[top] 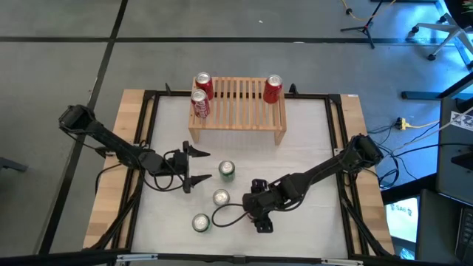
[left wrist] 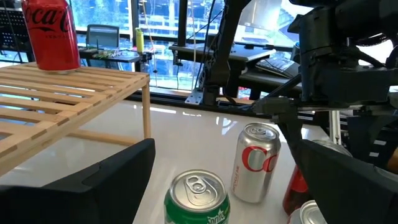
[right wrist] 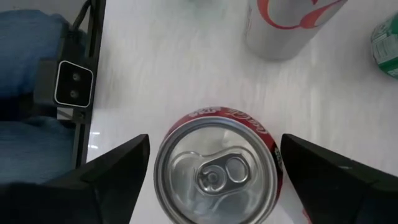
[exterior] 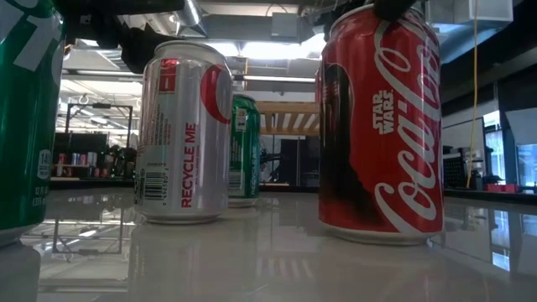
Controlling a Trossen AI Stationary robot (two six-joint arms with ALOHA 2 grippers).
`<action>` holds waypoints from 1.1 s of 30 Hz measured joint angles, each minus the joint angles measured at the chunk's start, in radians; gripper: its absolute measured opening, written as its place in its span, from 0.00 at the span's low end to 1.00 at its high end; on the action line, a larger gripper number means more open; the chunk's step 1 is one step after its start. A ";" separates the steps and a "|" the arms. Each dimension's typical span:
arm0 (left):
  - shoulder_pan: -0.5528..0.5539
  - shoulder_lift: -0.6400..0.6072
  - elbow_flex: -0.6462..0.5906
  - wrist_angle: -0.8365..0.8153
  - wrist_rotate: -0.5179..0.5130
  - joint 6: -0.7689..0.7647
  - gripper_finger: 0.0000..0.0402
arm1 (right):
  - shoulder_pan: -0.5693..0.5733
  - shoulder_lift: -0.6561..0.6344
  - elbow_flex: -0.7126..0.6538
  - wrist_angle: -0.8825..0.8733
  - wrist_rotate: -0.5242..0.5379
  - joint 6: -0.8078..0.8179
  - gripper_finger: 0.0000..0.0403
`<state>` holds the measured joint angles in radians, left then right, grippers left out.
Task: Place canned beverage on shelf
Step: Put the red white soda can on the shelf
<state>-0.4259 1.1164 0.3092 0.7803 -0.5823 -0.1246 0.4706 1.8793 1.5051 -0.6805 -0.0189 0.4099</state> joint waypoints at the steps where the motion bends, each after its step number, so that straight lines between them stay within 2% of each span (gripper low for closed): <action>1: 0.000 0.000 0.000 0.000 0.000 0.000 0.95 | 0.000 0.000 0.000 -0.001 0.000 0.000 0.88; 16: 0.000 0.000 0.000 0.000 0.000 0.000 0.95 | 0.000 0.036 0.000 -0.003 -0.011 -0.025 0.88; 25: 0.000 0.000 0.000 0.000 0.000 0.000 0.95 | 0.000 0.036 0.001 -0.002 -0.010 -0.025 0.74; 33: 0.000 0.000 0.000 0.000 0.000 0.000 0.95 | 0.000 0.036 0.001 -0.001 -0.040 -0.024 0.78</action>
<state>-0.4259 1.1168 0.3096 0.7799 -0.5820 -0.1242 0.4702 1.9152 1.5063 -0.6815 -0.0590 0.3859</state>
